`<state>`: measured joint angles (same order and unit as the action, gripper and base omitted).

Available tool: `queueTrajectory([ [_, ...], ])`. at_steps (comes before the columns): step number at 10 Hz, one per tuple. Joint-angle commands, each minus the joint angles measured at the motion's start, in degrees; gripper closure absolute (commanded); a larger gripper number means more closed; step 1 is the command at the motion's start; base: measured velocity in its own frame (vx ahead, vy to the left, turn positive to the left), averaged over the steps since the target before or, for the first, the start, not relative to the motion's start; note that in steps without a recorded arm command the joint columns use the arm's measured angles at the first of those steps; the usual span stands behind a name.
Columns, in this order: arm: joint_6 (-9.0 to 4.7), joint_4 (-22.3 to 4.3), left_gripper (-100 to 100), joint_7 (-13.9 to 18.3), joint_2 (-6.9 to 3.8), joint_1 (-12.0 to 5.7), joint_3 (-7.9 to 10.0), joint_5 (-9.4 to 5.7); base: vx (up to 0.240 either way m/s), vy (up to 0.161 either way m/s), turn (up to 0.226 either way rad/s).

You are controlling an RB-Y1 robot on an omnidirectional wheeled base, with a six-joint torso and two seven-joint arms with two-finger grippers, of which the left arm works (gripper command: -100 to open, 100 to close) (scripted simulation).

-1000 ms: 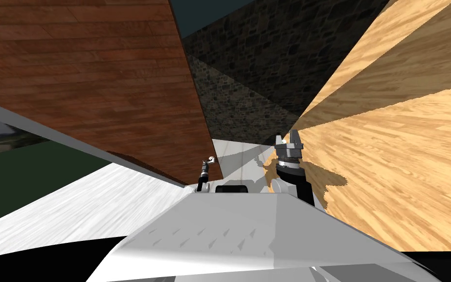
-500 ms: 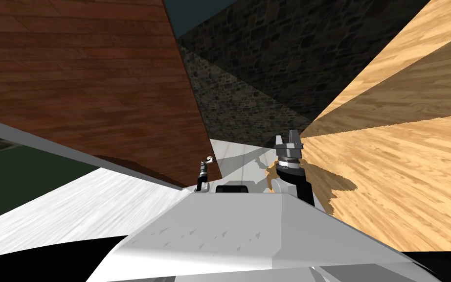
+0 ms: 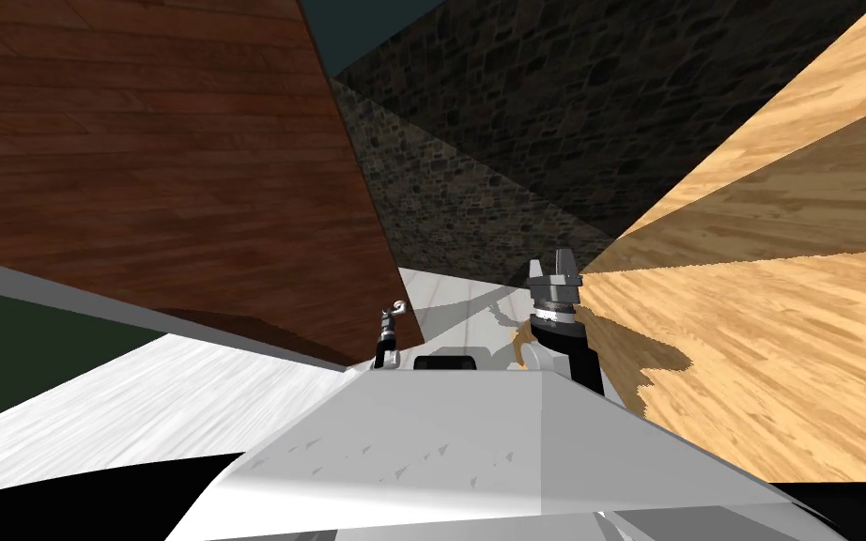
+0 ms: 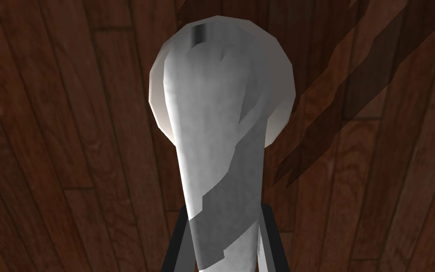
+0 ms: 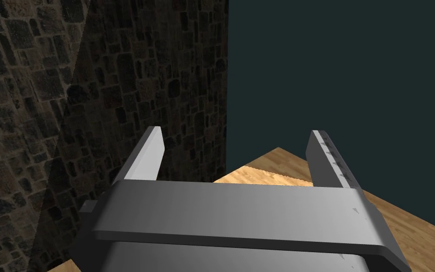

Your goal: Push the door open

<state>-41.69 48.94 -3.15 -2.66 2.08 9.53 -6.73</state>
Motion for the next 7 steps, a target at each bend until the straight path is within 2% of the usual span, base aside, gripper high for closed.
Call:
queueTrajectory([
  [1, -0.68, -0.4, 100, -0.4, -0.3, -0.63, 1.0, -0.48, 0.204, -0.048, 0.051],
  [4, -0.72, -0.4, 100, -1.1, -0.3, -0.65, 2.84, -1.47, 0.197, -0.065, 0.062],
  [7, -0.76, -0.4, 100, -1.6, 0.27, -0.66, 4.51, -2.36, 0.194, -0.047, 0.055],
])
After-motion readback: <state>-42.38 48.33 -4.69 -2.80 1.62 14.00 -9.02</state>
